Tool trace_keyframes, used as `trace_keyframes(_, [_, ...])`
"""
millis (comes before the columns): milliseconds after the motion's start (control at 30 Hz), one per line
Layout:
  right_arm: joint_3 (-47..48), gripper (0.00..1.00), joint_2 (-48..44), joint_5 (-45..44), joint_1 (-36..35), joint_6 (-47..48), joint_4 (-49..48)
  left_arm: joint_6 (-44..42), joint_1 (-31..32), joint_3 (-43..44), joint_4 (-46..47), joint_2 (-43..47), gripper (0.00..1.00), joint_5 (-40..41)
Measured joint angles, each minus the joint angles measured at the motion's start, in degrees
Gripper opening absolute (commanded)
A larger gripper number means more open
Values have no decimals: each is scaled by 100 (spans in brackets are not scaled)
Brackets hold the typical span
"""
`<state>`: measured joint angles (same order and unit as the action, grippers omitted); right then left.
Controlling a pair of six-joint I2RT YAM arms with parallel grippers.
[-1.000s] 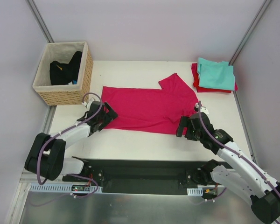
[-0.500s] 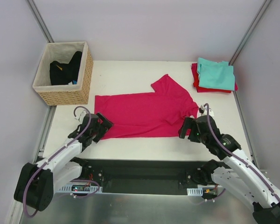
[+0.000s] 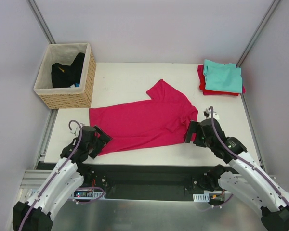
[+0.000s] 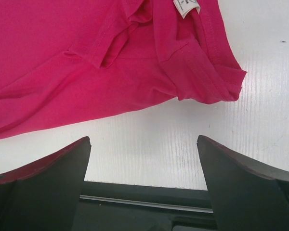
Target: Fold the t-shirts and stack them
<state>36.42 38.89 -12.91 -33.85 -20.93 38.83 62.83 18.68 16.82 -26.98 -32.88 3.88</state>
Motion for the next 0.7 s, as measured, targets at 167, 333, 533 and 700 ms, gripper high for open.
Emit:
trace_keyframes(167, [17, 97, 581, -37, -4, 85, -367, -140, 0, 728, -509, -90, 97, -37])
trace_keyframes(333, [162, 97, 1690, -37, -7, 208, -1008, -374, 0, 1674, -507, -415, 98, -31])
trace_keyframes(533, [422, 97, 2900, -50, 33, 428, -1818, -581, 2, 2055, -505, -529, 99, 31])
trace_keyframes(700, [555, 97, 3471, 37, 378, 553, -2345, -671, 0, 2059, -542, -643, 99, 81])
